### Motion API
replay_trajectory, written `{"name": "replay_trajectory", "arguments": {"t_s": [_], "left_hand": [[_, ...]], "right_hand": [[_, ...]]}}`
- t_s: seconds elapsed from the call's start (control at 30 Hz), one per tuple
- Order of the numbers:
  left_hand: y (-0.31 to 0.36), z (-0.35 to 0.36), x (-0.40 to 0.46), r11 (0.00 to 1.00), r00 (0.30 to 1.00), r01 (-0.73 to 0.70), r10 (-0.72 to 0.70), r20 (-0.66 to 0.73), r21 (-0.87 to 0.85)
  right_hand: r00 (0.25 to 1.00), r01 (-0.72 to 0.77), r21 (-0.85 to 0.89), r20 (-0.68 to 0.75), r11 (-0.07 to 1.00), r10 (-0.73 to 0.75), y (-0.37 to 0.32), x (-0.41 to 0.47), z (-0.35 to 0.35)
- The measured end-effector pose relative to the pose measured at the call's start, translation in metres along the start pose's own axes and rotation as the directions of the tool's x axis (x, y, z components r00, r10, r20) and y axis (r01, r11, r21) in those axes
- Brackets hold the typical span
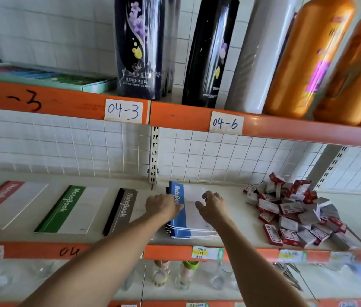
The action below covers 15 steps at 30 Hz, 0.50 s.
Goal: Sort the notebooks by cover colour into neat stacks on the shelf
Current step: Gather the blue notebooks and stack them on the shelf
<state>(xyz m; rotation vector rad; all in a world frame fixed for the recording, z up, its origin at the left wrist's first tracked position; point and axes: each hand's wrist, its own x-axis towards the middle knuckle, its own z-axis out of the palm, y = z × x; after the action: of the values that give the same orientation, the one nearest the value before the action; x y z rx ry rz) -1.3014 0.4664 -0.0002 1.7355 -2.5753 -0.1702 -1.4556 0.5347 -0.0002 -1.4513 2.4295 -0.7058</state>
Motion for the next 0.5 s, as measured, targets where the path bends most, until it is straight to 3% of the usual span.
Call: {"name": "replay_trajectory", "arguments": {"t_s": [0.17,0.23,0.33,0.5], "left_hand": [[-0.024,0.005,0.006,0.988,0.997,-0.073,0.073,0.000,-0.135],[-0.046,0.003,0.009,0.988,0.993,-0.113,0.109,-0.048,-0.107],[-0.094,0.002,0.003,0.989,0.979,-0.142,0.133,-0.153,-0.049],[-0.189,-0.022,-0.017,0.987,0.980,-0.121,0.103,-0.167,-0.102]], "right_hand": [[0.996,0.083,-0.046,0.014,0.995,-0.083,-0.023,-0.004,0.009],[0.993,0.114,-0.067,0.027,0.991,-0.113,-0.038,-0.003,0.015],[0.989,0.140,-0.085,0.056,0.987,-0.135,-0.070,-0.004,0.032],[0.963,0.254,-0.044,0.104,0.966,-0.248,-0.145,-0.022,0.078]]}}
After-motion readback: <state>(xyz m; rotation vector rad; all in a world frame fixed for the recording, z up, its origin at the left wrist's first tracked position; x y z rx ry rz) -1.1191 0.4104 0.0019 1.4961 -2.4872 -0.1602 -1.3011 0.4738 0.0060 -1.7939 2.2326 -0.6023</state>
